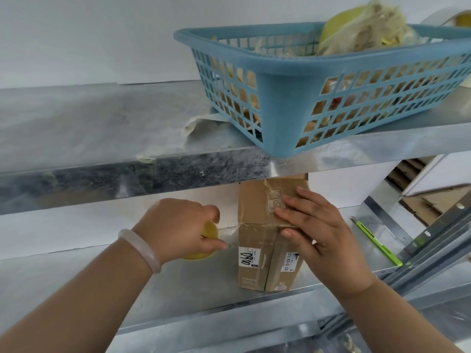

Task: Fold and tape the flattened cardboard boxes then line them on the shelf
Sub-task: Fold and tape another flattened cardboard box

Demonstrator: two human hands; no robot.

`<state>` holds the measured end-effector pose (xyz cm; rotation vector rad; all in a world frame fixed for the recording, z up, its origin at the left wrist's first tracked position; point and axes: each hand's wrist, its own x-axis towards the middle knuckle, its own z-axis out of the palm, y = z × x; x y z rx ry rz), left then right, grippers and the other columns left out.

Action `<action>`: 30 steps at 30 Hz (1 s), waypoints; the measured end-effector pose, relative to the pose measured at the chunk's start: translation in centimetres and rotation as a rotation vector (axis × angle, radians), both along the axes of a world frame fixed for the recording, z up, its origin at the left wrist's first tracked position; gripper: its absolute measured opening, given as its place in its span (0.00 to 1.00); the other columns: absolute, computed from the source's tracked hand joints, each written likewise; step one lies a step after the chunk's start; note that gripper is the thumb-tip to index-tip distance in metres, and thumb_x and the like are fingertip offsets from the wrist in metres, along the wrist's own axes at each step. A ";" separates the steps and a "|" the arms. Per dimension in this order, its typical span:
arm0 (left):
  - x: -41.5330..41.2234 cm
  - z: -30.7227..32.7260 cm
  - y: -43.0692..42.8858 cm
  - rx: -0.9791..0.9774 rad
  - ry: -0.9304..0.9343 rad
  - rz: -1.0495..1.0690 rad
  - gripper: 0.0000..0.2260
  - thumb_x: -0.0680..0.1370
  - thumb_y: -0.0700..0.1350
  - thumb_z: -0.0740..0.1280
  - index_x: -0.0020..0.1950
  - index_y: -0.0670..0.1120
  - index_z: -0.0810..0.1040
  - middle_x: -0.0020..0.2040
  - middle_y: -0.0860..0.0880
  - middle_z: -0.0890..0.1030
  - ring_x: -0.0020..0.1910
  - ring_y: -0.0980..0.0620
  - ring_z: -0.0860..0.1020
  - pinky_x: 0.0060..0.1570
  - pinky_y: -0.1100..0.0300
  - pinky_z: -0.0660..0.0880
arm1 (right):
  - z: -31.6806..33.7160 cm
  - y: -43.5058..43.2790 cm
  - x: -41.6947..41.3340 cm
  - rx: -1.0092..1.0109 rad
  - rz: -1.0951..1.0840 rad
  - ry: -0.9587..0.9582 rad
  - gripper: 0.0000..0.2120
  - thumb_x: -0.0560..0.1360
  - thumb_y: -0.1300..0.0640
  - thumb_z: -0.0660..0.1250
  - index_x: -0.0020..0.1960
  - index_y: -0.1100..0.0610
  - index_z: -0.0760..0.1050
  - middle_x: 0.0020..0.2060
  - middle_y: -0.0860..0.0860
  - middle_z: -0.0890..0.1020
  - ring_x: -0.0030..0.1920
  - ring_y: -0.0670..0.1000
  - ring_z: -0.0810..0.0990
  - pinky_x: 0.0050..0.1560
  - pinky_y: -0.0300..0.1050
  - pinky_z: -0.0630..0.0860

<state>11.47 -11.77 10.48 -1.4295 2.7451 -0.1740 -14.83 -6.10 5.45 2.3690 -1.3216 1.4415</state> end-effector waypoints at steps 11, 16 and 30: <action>2.4 -3.2 1.2 0.030 0.916 -0.145 0.17 0.71 0.68 0.65 0.53 0.59 0.76 0.51 0.61 0.74 0.50 0.61 0.74 0.46 0.72 0.69 | -0.2 0.1 0.0 0.006 -0.010 -0.036 0.14 0.76 0.53 0.67 0.60 0.55 0.78 0.61 0.52 0.79 0.69 0.56 0.72 0.70 0.49 0.68; 2.3 -3.7 1.1 -0.025 0.865 -0.143 0.16 0.74 0.63 0.64 0.53 0.56 0.83 0.53 0.63 0.74 0.53 0.65 0.74 0.51 0.74 0.68 | -0.4 -0.1 -0.1 0.016 -0.010 -0.011 0.15 0.76 0.53 0.67 0.61 0.56 0.78 0.61 0.53 0.79 0.69 0.58 0.71 0.70 0.51 0.69; -0.3 -3.2 2.7 -0.130 0.775 -0.053 0.13 0.73 0.56 0.63 0.38 0.52 0.84 0.48 0.65 0.75 0.43 0.63 0.77 0.42 0.69 0.71 | -7.5 1.3 -12.6 0.843 -0.723 -0.097 0.28 0.82 0.47 0.51 0.79 0.51 0.49 0.79 0.51 0.52 0.78 0.52 0.49 0.77 0.52 0.52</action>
